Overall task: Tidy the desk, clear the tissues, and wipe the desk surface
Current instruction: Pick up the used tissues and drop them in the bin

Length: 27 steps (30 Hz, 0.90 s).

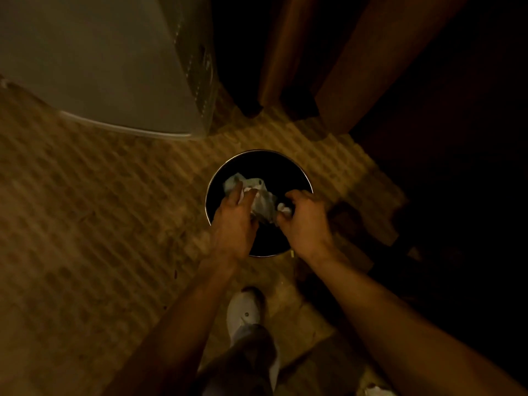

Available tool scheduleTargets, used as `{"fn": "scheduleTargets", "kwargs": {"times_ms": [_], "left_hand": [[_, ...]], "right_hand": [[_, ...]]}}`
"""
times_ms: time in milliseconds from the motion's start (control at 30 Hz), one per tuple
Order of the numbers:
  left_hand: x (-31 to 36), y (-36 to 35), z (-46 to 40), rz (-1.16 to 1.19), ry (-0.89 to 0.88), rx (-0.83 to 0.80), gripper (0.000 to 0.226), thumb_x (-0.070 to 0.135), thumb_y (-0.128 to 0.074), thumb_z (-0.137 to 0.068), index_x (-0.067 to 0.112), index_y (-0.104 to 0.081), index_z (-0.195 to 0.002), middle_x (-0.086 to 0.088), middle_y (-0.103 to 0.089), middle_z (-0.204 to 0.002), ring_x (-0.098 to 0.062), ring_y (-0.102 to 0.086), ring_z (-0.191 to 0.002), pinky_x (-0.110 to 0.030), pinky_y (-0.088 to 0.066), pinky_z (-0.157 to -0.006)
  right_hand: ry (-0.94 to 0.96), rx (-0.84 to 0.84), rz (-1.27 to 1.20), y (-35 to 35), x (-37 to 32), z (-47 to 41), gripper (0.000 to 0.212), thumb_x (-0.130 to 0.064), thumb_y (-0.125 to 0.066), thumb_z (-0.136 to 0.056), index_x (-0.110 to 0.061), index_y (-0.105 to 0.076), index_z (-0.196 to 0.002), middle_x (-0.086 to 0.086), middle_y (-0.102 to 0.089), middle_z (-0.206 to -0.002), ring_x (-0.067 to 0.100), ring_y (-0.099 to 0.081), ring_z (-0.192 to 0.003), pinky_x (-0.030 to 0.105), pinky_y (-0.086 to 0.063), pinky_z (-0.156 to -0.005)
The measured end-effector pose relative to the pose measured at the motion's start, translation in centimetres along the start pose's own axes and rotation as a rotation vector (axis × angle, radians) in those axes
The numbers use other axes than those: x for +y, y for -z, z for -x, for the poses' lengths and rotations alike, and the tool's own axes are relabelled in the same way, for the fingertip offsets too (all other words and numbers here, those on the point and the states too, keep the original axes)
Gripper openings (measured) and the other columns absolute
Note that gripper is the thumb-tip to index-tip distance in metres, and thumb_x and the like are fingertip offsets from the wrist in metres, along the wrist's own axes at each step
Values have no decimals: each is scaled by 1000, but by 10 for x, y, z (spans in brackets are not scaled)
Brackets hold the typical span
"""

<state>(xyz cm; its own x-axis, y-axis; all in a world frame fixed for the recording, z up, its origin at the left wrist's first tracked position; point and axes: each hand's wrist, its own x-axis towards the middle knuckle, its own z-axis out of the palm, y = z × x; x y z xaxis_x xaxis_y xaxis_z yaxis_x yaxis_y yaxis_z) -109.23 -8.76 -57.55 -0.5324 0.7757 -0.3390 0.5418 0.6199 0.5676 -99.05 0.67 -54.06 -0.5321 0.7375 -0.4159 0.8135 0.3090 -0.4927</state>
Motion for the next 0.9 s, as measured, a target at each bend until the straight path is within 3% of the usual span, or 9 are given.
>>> {"fn": "scheduleTargets", "kwargs": {"times_ms": [234, 334, 501, 634, 801, 901], "left_hand": [[31, 40, 25, -9, 6, 18, 73, 25, -67, -83, 16, -31, -145, -14, -28, -152, -34, -30, -136, -43, -34, -109], [70, 84, 48, 27, -2, 49, 63, 26, -63, -86, 16, -35, -142, -12, -37, -147, -32, -44, -127, -47, -44, -100], [164, 171, 92, 89, -33, 165, 22, 26, -56, -91, 13, -60, -109, -8, -59, -115, -25, -61, -95, -43, -53, -76], [236, 226, 132, 64, -179, 245, 8, 20, -56, -89, 15, -63, -89, -4, -62, -97, -20, -60, -78, -39, -52, -65], [331, 269, 184, 87, -227, 265, 38, 32, -41, -97, 6, -65, -84, -9, -61, -93, -22, -57, -75, -29, -39, -66], [386, 276, 218, 40, -289, 218, 39, 36, -36, -97, 12, -64, -108, -9, -60, -113, -28, -61, -92, -36, -47, -76]], "right_hand": [[1, -8, 33, 37, -24, 29, 47, -24, -67, -86, -9, -53, -128, 10, -56, -128, 25, -51, -120, 33, -45, -97], [5, 20, -4, 84, -48, 55, 51, -24, -67, -85, -11, -50, -132, 10, -55, -130, 25, -52, -121, 36, -47, -98], [32, 124, -92, 189, -86, 114, 40, -25, -65, -86, -14, -57, -124, 5, -60, -123, 20, -58, -111, 36, -52, -90], [63, 237, -190, 272, -105, 170, 11, -22, -61, -88, -16, -66, -96, 0, -68, -91, 12, -63, -79, 31, -55, -68], [100, 379, -276, 362, -114, 246, 19, -26, -58, -90, -16, -62, -74, -6, -57, -68, 7, -55, -59, 29, -48, -56], [137, 429, -287, 405, -108, 293, 17, -25, -59, -89, -14, -64, -77, -3, -59, -76, 10, -55, -67, 28, -45, -61]]}}
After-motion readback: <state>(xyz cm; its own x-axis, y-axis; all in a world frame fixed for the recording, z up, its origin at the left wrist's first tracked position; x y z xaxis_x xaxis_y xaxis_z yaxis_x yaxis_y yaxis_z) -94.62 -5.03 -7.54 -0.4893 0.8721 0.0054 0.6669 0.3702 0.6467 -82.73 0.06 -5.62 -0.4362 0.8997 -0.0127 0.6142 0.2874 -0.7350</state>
